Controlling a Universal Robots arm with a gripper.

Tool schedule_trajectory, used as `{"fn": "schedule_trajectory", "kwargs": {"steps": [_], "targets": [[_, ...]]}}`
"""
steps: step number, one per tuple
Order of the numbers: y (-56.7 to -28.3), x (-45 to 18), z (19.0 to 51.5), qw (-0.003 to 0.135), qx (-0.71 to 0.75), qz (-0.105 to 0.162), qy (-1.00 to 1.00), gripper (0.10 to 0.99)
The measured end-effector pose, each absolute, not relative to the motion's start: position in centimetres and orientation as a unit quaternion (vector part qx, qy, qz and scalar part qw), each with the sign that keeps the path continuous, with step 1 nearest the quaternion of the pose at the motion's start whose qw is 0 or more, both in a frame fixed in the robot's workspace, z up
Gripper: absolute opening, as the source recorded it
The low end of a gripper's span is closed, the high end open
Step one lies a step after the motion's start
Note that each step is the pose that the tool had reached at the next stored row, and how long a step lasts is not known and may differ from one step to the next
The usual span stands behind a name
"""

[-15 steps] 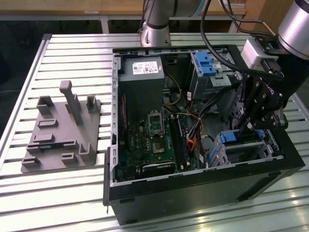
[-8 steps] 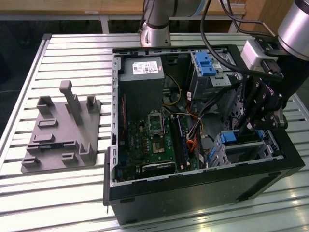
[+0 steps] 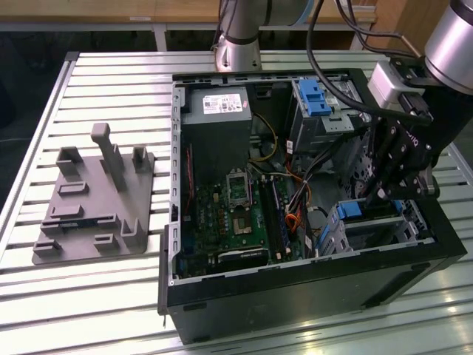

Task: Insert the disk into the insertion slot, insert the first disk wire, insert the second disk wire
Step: 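Insert the second disk wire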

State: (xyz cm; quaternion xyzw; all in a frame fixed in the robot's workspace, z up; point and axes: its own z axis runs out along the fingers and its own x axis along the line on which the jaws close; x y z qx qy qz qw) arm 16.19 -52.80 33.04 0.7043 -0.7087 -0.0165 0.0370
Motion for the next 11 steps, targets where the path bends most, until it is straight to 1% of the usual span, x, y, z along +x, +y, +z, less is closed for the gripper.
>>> {"fn": "schedule_trajectory", "kwargs": {"steps": [9, 11], "targets": [[-52.94, 16.2, 32.64, 0.037, 0.704, -0.016, -0.709, 0.196], [-52.96, 16.18, 32.65, 0.037, 0.704, -0.016, -0.709, 0.212]]}}
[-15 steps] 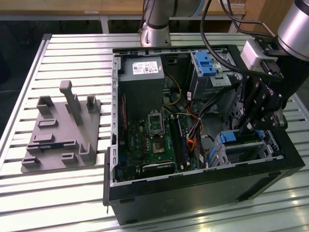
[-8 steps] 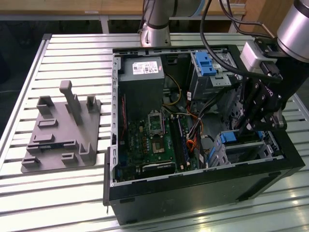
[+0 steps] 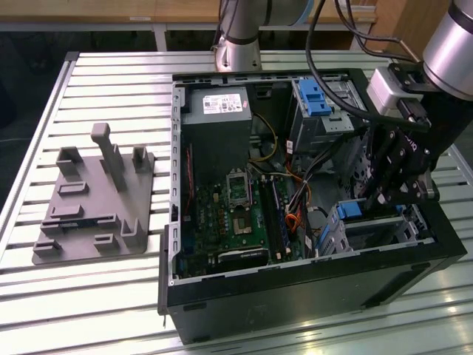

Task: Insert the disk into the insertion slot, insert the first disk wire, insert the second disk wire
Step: 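Insert the second disk wire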

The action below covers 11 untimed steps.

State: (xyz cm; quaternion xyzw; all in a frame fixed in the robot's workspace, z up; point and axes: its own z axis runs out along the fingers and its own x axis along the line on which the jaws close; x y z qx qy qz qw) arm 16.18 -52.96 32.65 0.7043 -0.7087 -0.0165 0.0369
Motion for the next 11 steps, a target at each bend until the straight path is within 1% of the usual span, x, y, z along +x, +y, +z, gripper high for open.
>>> {"fn": "schedule_trajectory", "kwargs": {"steps": [1, 2, 3, 11], "targets": [[-53.0, 16.2, 32.8, 0.037, 0.704, -0.016, -0.709, 0.267], [-53.0, 16.2, 33.0, 0.037, 0.704, -0.017, -0.709, 0.267], [-53.0, 16.1, 33.4, 0.037, 0.704, -0.016, -0.709, 0.333], [-53.0, 15.8, 37.0, 0.037, 0.703, -0.016, -0.71, 0.333]]}}
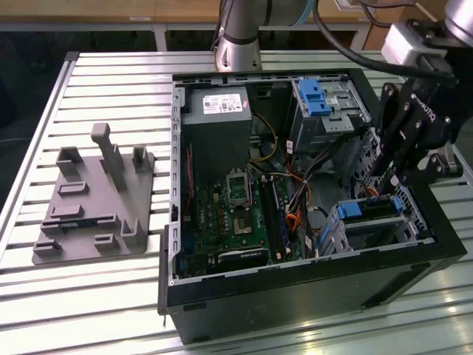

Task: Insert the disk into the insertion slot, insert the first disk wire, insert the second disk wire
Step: 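Insert the second disk wire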

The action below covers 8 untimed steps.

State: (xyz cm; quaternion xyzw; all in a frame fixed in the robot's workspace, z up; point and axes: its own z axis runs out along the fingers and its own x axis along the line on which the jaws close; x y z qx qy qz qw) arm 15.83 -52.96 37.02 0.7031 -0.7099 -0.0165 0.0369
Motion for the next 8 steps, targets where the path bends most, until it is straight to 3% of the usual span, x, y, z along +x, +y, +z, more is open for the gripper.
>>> {"fn": "schedule_trajectory", "kwargs": {"steps": [7, 8], "targets": [[-52.9, 15.7, 39.3, 0.038, 0.702, -0.016, -0.711, 0.318], [-52.8, 15.7, 39.4, 0.038, 0.701, -0.015, -0.712, 0.251]]}}
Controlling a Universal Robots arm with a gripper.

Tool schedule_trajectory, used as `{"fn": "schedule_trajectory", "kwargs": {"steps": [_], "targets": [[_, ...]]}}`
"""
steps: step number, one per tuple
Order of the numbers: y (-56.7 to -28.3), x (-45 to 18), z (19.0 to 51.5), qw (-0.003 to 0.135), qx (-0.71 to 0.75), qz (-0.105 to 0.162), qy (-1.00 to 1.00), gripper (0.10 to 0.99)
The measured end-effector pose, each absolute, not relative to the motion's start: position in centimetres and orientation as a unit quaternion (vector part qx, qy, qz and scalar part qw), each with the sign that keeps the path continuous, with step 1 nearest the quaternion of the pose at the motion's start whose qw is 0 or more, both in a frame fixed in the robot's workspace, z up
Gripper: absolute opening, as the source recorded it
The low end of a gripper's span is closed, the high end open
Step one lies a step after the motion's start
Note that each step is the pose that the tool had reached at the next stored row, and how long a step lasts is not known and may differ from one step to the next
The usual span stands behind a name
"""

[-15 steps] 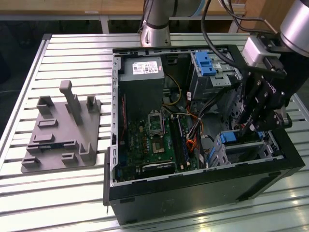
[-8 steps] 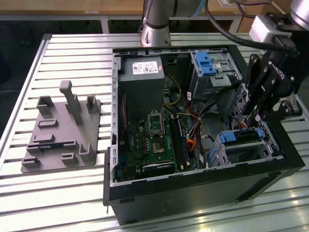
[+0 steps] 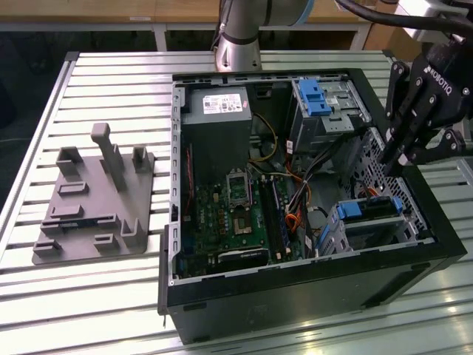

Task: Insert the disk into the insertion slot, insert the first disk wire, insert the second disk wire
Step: 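Insert the second disk wire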

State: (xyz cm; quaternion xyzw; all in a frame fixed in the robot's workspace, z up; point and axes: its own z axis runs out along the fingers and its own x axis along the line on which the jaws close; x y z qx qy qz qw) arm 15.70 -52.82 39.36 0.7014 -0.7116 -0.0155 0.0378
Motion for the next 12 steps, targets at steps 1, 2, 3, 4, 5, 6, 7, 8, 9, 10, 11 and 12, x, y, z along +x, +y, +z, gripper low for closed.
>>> {"fn": "schedule_trajectory", "kwargs": {"steps": [1, 2, 3, 4, 5, 6, 7, 8, 9, 10, 11, 12], "targets": [[-52.8, 15.7, 39.37, 0.038, 0.701, -0.015, -0.712, 0.188], [-52.79, 15.69, 39.37, 0.038, 0.701, -0.015, -0.712, 0.188], [-52.77, 15.7, 39.38, 0.038, 0.701, -0.015, -0.712, 0.133], [-52.75, 15.69, 39.39, 0.038, 0.701, -0.015, -0.712, 0.106], [-52.74, 15.69, 39.38, 0.038, 0.701, -0.015, -0.712, 0.106], [-52.72, 15.69, 39.39, 0.038, 0.701, -0.015, -0.712, 0.106], [-52.71, 15.69, 39.4, 0.038, 0.701, -0.015, -0.712, 0.106], [-52.69, 15.69, 39.39, 0.038, 0.701, -0.015, -0.712, 0.106], [-52.67, 15.69, 39.4, 0.038, 0.701, -0.015, -0.712, 0.106], [-52.66, 15.7, 39.4, 0.038, 0.701, -0.015, -0.712, 0.106], [-52.64, 15.69, 39.41, 0.038, 0.701, -0.015, -0.712, 0.106], [-52.63, 15.69, 39.41, 0.038, 0.701, -0.015, -0.712, 0.106]]}}
